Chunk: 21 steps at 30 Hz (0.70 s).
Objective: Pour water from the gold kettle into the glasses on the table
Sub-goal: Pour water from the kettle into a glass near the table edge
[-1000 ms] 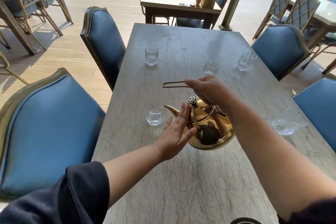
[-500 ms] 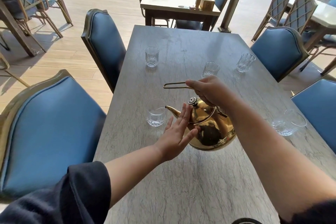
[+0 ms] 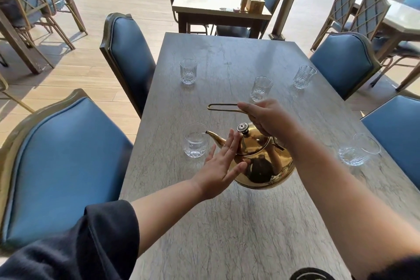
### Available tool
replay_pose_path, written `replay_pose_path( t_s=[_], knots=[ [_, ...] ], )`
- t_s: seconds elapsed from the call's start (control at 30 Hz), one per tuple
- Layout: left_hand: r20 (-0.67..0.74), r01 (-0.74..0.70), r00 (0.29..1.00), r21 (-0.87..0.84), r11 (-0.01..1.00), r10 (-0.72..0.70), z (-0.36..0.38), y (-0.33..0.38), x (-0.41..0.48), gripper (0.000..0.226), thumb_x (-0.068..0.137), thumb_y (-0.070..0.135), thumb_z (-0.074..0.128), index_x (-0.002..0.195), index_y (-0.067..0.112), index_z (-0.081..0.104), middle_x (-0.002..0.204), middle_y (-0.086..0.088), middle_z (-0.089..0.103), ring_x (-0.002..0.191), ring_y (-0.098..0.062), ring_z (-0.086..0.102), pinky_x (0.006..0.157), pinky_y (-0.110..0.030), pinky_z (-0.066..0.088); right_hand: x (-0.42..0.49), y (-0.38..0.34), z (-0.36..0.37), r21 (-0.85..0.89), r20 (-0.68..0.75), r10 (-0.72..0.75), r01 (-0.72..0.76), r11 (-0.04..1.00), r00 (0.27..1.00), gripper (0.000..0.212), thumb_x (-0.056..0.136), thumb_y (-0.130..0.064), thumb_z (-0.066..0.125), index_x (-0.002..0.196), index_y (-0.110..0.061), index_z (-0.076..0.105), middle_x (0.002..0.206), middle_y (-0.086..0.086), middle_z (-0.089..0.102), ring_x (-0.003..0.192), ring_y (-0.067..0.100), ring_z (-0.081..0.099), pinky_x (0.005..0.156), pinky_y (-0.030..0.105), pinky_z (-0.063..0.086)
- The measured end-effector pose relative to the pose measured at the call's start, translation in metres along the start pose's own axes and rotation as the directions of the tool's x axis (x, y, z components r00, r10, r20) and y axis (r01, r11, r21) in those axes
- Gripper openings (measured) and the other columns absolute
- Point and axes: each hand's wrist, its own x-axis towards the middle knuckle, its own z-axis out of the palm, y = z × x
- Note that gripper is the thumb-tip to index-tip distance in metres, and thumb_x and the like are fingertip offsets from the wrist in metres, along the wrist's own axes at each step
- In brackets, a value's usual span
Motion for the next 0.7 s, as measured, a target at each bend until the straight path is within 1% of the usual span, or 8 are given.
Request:
replay_pose_path(
  t_s=[0.1,0.17,0.27,0.37,0.43,0.57,0.7],
  knots=[
    [0.002,-0.008,1.000,0.034,0.999,0.007,-0.001,-0.002,0.001,0.070,0.090,0.061,0.019,0.144,0.039,-0.019,0.149,0.022,-0.029,0.139,0.005,-0.021,0.116,-0.035,-0.016,-0.004,0.005,-0.001,0.057,-0.038,0.001,0.001,0.998,0.999,0.048,0.091,-0.035,0.057,0.051,-0.017,0.037,0.041,-0.005,0.029,0.035,0.009,0.020,0.036,0.020,0.019],
    [0.004,-0.017,1.000,0.044,0.999,0.017,-0.003,-0.003,0.002,0.071,0.087,0.063,0.018,0.144,0.040,-0.018,0.151,0.021,-0.026,0.142,0.000,-0.016,0.116,-0.035,-0.015,-0.007,0.011,-0.003,0.123,-0.068,0.008,0.000,0.992,0.998,0.050,0.092,-0.034,0.057,0.049,-0.018,0.037,0.039,-0.009,0.029,0.035,0.008,0.020,0.035,0.019,0.019],
    [-0.003,-0.044,0.999,0.047,0.998,0.045,-0.008,-0.004,0.003,0.067,0.088,0.062,0.019,0.141,0.045,-0.017,0.152,0.022,-0.023,0.142,0.001,-0.014,0.116,-0.033,-0.014,-0.013,0.018,-0.005,0.276,-0.087,0.015,0.010,0.961,0.996,0.052,0.093,-0.028,0.056,0.046,-0.021,0.037,0.039,-0.010,0.029,0.034,0.008,0.019,0.035,0.018,0.018],
    [-0.003,-0.057,0.998,0.074,0.996,0.058,-0.009,-0.002,0.004,0.066,0.087,0.062,0.018,0.142,0.043,-0.014,0.152,0.020,-0.020,0.141,0.004,-0.017,0.116,-0.032,-0.013,-0.020,0.028,-0.007,0.396,-0.116,0.030,0.018,0.918,0.993,0.054,0.093,-0.027,0.055,0.041,-0.024,0.041,0.039,-0.009,0.029,0.034,0.008,0.020,0.034,0.018,0.019],
    [0.003,-0.072,0.997,0.090,0.993,0.072,-0.008,0.000,0.003,0.065,0.088,0.061,0.019,0.143,0.042,-0.012,0.153,0.019,-0.019,0.140,0.005,-0.017,0.117,-0.032,-0.013,-0.026,0.037,-0.009,0.446,-0.125,0.036,0.024,0.895,0.992,0.054,0.092,-0.029,0.056,0.040,-0.024,0.042,0.039,-0.008,0.030,0.035,0.009,0.022,0.036,0.019,0.018],
    [0.019,-0.128,0.992,0.142,0.982,0.126,-0.005,0.005,0.004,0.062,0.092,0.055,0.022,0.147,0.038,-0.003,0.156,0.016,-0.014,0.141,0.004,-0.016,0.116,-0.030,-0.014,-0.040,0.055,-0.015,0.558,-0.163,0.084,0.022,0.829,0.983,0.048,0.083,-0.034,0.059,0.042,-0.020,0.039,0.039,-0.008,0.029,0.035,0.008,0.021,0.038,0.024,0.014],
    [0.072,-0.195,0.980,0.181,0.964,0.185,0.006,0.019,0.011,0.058,0.095,0.051,0.024,0.145,0.040,-0.002,0.156,0.016,-0.012,0.142,0.002,-0.016,0.115,-0.027,-0.017,-0.058,0.065,-0.028,0.588,-0.212,0.108,0.039,0.808,0.971,0.049,0.083,-0.034,0.058,0.041,-0.021,0.038,0.038,-0.008,0.029,0.034,0.008,0.021,0.039,0.024,0.014]
  ],
)
